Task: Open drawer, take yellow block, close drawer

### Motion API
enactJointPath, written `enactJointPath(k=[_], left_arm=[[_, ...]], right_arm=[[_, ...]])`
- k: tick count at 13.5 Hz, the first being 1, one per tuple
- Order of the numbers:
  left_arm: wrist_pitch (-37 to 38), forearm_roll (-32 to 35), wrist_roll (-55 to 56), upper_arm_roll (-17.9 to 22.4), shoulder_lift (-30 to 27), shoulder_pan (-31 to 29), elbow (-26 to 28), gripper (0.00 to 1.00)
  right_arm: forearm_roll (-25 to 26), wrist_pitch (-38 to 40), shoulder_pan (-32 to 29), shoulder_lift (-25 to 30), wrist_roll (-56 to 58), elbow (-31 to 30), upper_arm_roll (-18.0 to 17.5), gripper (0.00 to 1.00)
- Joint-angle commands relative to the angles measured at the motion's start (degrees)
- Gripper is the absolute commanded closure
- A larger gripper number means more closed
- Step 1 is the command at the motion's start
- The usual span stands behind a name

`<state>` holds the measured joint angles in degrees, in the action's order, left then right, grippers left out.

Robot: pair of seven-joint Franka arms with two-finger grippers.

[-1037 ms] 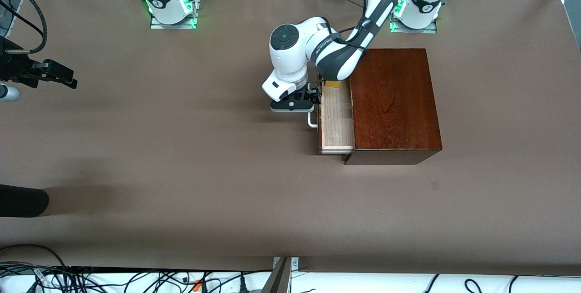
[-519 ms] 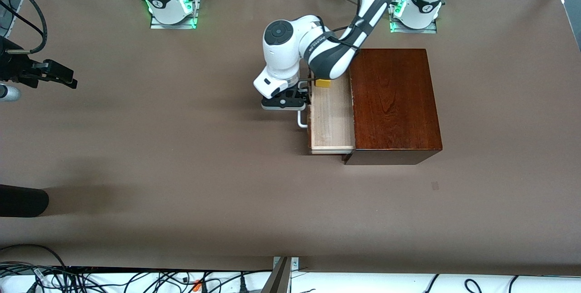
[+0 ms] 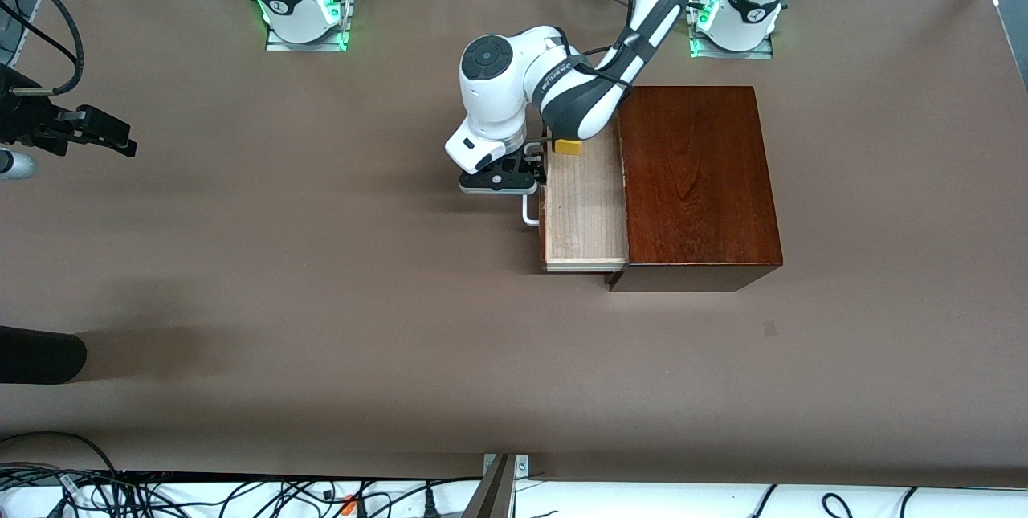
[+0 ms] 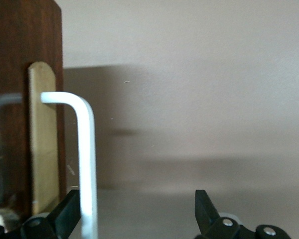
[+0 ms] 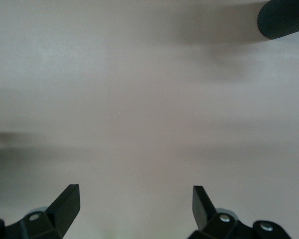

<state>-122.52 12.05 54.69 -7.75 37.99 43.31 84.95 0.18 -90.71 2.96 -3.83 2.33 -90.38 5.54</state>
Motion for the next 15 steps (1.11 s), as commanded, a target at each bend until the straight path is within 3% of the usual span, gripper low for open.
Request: enactJointPath(k=[1, 7, 15], left_arm=[[5.3, -0.8, -2.3, 0.5, -0.5, 0.2, -3.0, 0.00], [17.5, -0.9, -5.1, 0.7, -4.6, -1.5, -8.6, 0.00], [33.6, -1.9, -30.8, -0.1, -17.8, -17.9, -8.7, 0.00]], right_arm=[[-0.2, -0.6, -0.6, 0.7, 0.5, -0.9, -0.4, 0.00], [-0.3, -0.6, -0.6, 0.8, 0.0, -0.8, -0.4, 0.00], [-1.3, 0.1, 2.6, 0.7, -4.7, -0.9, -2.0, 0.00]])
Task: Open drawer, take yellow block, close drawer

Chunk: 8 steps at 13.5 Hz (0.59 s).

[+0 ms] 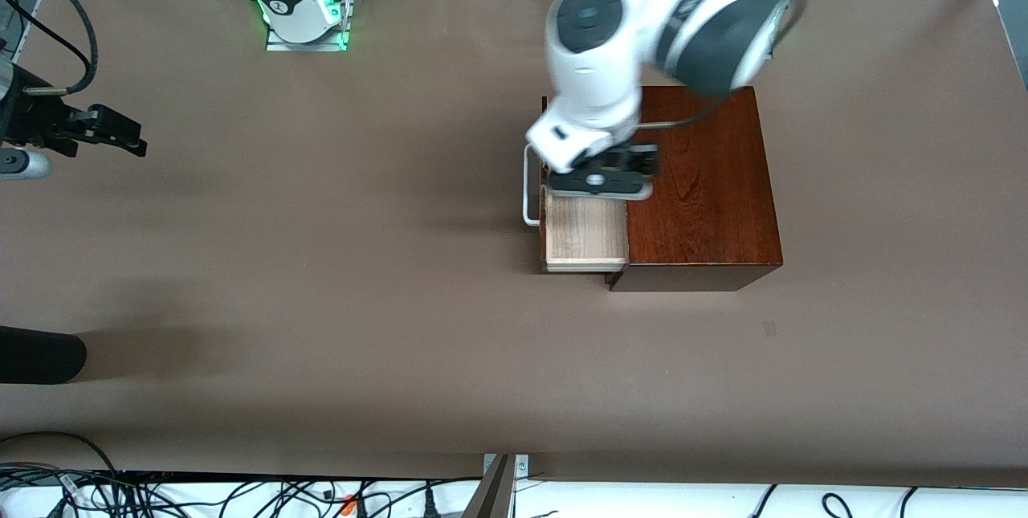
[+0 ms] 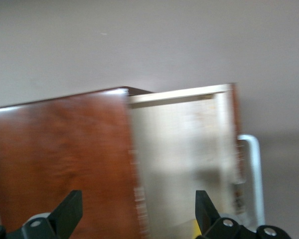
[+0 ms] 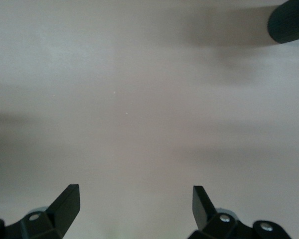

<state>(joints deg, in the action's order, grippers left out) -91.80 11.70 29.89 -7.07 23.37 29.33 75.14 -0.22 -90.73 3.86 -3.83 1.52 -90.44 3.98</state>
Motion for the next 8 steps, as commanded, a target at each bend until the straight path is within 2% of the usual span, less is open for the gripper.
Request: enactJointPath(k=[1, 4, 6, 8], left_arm=[[4.4, -1.6, -9.7, -0.7, -4.6, -6.1, 1.2, 0.00], [7.2, -3.7, -19.6, -0.7, -7.6, -13.0, 1.2, 0.00], [8.4, -8.5, -25.6, -0.1, -8.6, -18.9, 1.8, 0.00], [8.1, -10.6, -29.3, 0.0, -10.1, -23.7, 2.3, 0.00]], right_arm=[[-1.1, 0.2, 2.8, 0.7, -9.2, -0.8, -0.8, 0.00], [-1.2, 2.7, 6.7, 0.8, -27.4, -0.4, -3.6, 0.00], [-1.2, 3.2, 8.8, 0.8, -40.9, -0.4, -7.0, 0.00], [-1.6, 2.8, 10.8, 0.7, -55.4, -0.4, -11.3, 0.00]])
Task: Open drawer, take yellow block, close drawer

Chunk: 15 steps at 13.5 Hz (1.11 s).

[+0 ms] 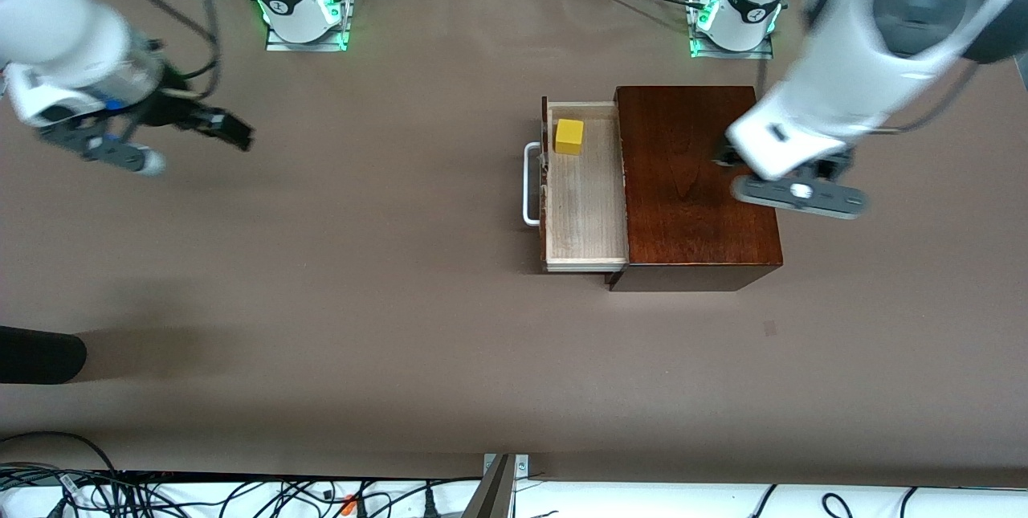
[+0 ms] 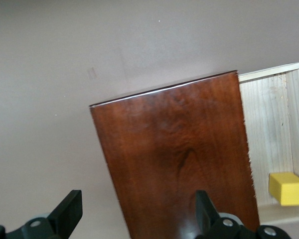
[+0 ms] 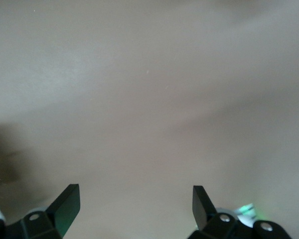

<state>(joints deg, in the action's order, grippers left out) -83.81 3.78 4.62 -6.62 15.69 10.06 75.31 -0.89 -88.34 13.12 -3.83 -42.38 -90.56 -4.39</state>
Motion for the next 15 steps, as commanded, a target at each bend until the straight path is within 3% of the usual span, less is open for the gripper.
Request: enactJointPath(k=[1, 3, 6, 8, 15], left_arm=[[-0.1, -3.2, -5.5, -0.8, -2.8, -7.6, 2.3, 0.00], [-2.3, -3.8, -6.7, 0.2, -7.2, -8.4, 7.6, 0.00], [-13.2, -3.9, -6.7, 6.6, -16.3, -7.6, 19.5, 0.00], [-14.7, -3.9, -6.7, 7.6, -19.9, -7.4, 24.0, 0.00], [-9.2, -4.2, -6.2, 7.7, -18.9, -8.4, 20.9, 0.00]], right_arm=[[-2.3, 0.1, 2.6, 0.4, -18.4, -0.3, -4.4, 0.00], [-5.0, -1.4, 5.8, -1.3, -33.8, -0.1, -6.2, 0.00], [-4.9, -6.6, 14.1, -3.8, -57.5, 0.2, -6.4, 0.00], [-4.3, -11.0, 18.9, -6.1, -70.8, 0.2, -6.4, 0.00], [-2.4, -20.5, 29.1, -16.5, -100.3, 4.2, -6.3, 0.00]])
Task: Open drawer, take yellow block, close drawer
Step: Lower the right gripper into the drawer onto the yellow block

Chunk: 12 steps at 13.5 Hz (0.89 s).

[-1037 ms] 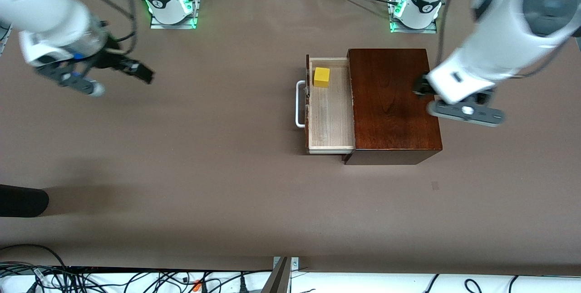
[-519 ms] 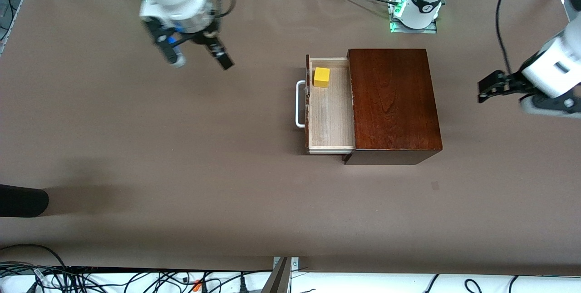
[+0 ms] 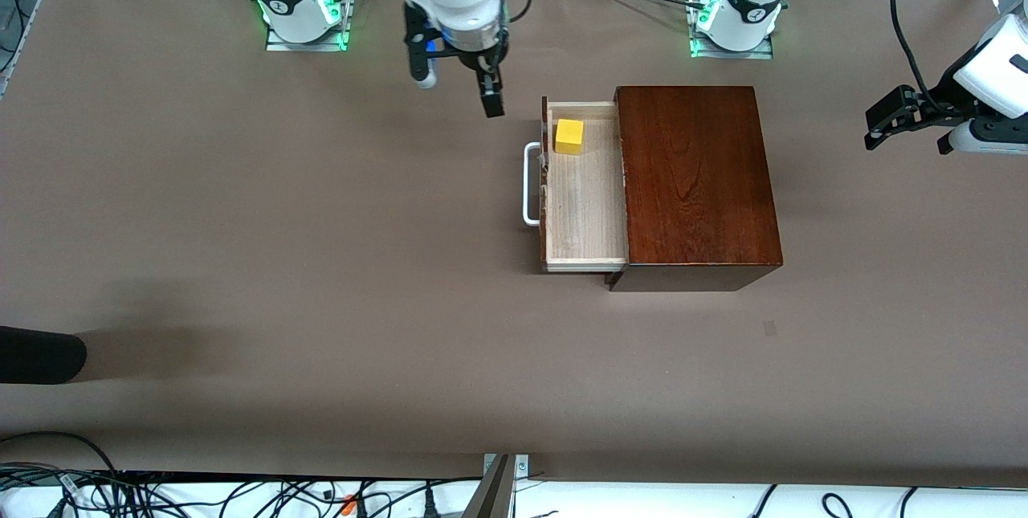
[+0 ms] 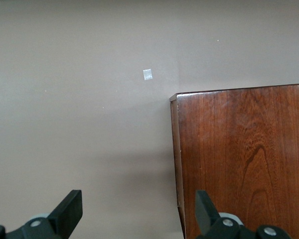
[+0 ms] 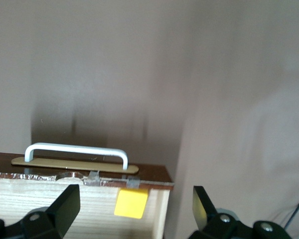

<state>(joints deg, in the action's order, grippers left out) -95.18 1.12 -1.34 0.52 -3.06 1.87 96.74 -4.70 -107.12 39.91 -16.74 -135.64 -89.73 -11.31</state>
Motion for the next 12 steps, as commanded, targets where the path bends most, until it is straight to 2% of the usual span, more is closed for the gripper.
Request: enactJointPath(k=[1, 3, 6, 12], left_arm=[[3.1, -1.5, -0.9, 0.5, 0.0, -0.5, -0.8, 0.00], [3.4, -1.6, 0.3, 0.3, 0.9, -0.5, -2.0, 0.00], [4.6, -1.5, -0.2, 0.1, 1.1, -0.5, -2.5, 0.00], [5.4, -1.5, -0.2, 0.2, 1.5, -0.5, -3.3, 0.00]], right_arm=[[2.1, -3.0, 3.1, -5.5, -10.8, 4.9, 0.6, 0.00], [2.4, -3.6, 4.7, -9.9, -14.9, 8.9, 0.7, 0.00], [5.4, -4.1, 7.2, -15.7, -19.8, 14.6, 0.8, 0.00], [10.1, -8.9, 8.7, -20.7, -19.5, 14.6, 0.8, 0.00]])
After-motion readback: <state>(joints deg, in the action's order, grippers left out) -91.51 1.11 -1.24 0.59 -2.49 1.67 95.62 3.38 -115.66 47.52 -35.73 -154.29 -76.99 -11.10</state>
